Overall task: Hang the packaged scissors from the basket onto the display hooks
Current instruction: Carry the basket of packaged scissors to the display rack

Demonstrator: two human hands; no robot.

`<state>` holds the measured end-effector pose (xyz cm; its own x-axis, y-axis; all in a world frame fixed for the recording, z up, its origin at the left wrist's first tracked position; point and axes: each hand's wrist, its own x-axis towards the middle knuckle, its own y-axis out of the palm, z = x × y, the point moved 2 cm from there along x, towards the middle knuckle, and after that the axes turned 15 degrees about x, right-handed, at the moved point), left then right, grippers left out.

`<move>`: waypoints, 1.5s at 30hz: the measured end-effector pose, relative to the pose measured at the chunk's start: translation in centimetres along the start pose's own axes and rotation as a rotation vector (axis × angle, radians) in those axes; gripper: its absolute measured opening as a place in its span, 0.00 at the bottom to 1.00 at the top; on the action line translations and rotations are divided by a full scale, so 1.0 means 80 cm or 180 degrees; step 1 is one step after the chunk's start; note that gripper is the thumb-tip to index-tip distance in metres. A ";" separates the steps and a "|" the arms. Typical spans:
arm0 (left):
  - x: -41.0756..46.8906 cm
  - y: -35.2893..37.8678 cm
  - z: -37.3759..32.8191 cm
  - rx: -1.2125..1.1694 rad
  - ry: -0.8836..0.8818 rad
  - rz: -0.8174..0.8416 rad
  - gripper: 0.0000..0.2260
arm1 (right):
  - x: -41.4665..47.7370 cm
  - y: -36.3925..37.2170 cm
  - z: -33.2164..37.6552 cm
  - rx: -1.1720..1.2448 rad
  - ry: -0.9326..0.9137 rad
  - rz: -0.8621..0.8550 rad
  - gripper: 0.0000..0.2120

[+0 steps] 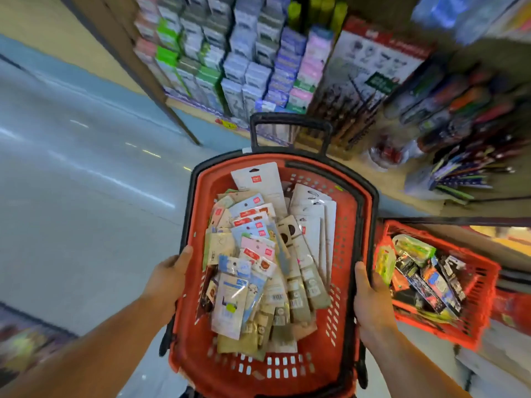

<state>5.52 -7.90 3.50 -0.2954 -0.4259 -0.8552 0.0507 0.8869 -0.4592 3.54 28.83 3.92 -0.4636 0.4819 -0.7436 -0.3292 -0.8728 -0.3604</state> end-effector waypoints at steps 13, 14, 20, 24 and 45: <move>-0.125 -0.274 0.109 -0.1514 -0.0535 -0.1105 0.26 | -0.218 0.218 0.158 -0.1314 -0.1190 0.0946 0.52; -0.125 -0.297 0.120 -0.1647 -0.0553 -0.1138 0.27 | -0.249 0.245 0.174 -0.1240 -0.1205 0.1079 0.51; -0.133 -0.457 0.138 -0.2084 -0.0407 -0.1394 0.18 | -0.415 0.393 0.251 -0.1252 -0.1246 0.1678 0.19; -0.132 -0.572 0.126 -0.2301 -0.0240 -0.1685 0.15 | -0.474 0.505 0.287 -0.1174 -0.1427 0.1989 0.19; 0.110 -1.056 0.088 -0.3543 -0.1005 -0.2802 0.23 | -0.750 1.209 0.449 -0.1753 -0.1999 0.3333 0.26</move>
<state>5.31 -87.80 33.05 0.3858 -0.7852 -0.4843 -0.8276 -0.0626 -0.5578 -30.03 -81.73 33.89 -0.6378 -0.6042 -0.4776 0.7141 -0.6962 -0.0729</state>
